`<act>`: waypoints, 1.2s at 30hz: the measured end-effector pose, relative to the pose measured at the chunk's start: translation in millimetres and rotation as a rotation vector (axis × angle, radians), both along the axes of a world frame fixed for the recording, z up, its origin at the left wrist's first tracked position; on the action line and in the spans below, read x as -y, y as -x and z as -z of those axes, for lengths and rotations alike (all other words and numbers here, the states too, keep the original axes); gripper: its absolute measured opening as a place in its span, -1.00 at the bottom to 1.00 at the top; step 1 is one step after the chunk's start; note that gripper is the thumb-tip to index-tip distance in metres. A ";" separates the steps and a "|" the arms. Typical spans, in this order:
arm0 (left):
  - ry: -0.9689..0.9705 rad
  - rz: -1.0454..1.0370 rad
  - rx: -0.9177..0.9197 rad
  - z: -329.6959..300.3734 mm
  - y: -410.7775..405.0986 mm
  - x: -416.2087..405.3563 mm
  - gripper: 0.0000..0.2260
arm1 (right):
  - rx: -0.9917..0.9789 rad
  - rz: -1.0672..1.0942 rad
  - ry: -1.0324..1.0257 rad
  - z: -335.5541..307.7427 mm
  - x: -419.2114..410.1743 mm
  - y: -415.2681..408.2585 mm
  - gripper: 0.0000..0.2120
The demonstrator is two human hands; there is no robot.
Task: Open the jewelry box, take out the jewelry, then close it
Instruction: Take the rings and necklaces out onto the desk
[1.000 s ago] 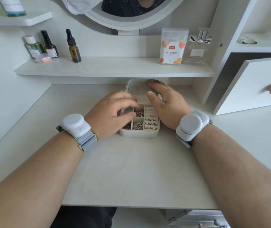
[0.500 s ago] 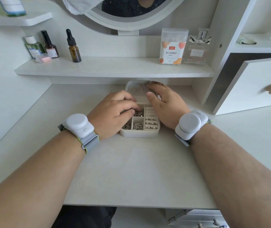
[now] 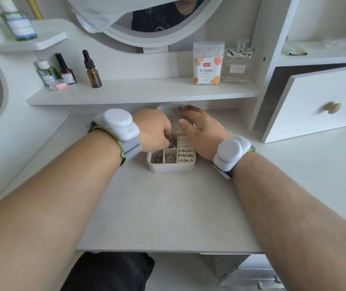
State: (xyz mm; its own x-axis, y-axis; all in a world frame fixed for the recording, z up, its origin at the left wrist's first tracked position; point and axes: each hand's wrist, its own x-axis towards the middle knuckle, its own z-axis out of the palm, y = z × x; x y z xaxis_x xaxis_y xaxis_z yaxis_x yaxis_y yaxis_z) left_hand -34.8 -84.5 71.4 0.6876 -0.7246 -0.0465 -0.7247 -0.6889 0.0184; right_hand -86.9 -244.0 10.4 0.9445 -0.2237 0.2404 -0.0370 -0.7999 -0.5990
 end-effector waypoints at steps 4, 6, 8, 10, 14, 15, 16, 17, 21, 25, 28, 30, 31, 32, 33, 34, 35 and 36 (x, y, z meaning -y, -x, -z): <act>-0.260 0.012 0.096 -12.4 5.8 26.3 -0.79 | 0.001 -0.018 -0.024 0.9 -0.7 -1.6 -0.57; -0.302 0.014 0.196 -12.8 9.8 33.8 -0.75 | 0.007 -0.025 -0.038 0.7 0.6 -0.8 -0.59; -0.304 0.035 0.210 -13.2 8.6 34.4 -0.83 | 0.014 -0.033 -0.048 -0.2 0.8 -0.3 -0.61; -0.284 0.085 0.171 -12.9 4.8 28.2 -0.97 | 0.018 -0.031 -0.060 -0.6 1.6 1.0 -0.61; 0.020 0.071 0.163 9.6 -5.7 0.5 -0.93 | 0.018 -0.022 -0.060 -1.3 0.4 1.1 -0.58; 0.178 0.021 0.124 19.1 -6.7 -5.5 -0.93 | 0.022 -0.021 -0.061 -1.0 0.5 1.3 -0.58; 0.370 -0.049 0.035 27.2 -6.2 -10.1 -0.92 | 0.023 -0.020 -0.065 -0.8 0.8 1.4 -0.59; 0.581 -0.124 -0.106 33.4 -4.8 -13.3 -0.90 | 0.023 -0.020 -0.071 -0.5 0.8 1.4 -0.59; 1.362 -0.239 -0.680 32.4 11.7 -11.6 -0.84 | 0.020 -0.021 -0.080 0.1 1.7 1.6 -0.60; 1.607 -0.319 -0.909 14.7 21.1 -4.3 -0.78 | 0.012 -0.029 -0.081 -1.0 2.0 2.4 -0.59; 1.566 -0.362 -0.891 4.0 16.2 -3.4 -0.80 | 0.010 -0.031 -0.083 0.4 2.5 2.0 -0.60; 1.510 -0.355 -0.822 -6.3 13.4 -8.2 -0.81 | 0.014 -0.036 -0.087 0.6 2.0 0.7 -0.61; 1.493 -0.345 -0.797 -11.6 12.0 -11.4 -0.83 | 0.014 -0.035 -0.086 0.9 2.6 0.7 -0.60; 1.477 -0.336 -0.769 -15.9 9.4 -15.3 -0.85 | 0.014 -0.032 -0.082 0.9 3.0 0.6 -0.60; 1.447 -0.330 -0.724 -18.6 6.0 -20.7 -0.86 | 0.015 -0.032 -0.079 0.9 2.8 0.6 -0.60; 1.390 -0.323 -0.656 -18.7 1.6 -26.1 -0.86 | 0.015 -0.033 -0.075 0.7 2.5 0.7 -0.60; 1.303 -0.320 -0.583 -16.3 -2.0 -30.8 -0.85 | 0.015 -0.031 -0.071 1.1 2.6 0.9 -0.61; 1.208 -0.321 -0.531 -11.2 -5.4 -34.7 -0.83 | 0.015 -0.031 -0.068 1.1 2.7 0.9 -0.61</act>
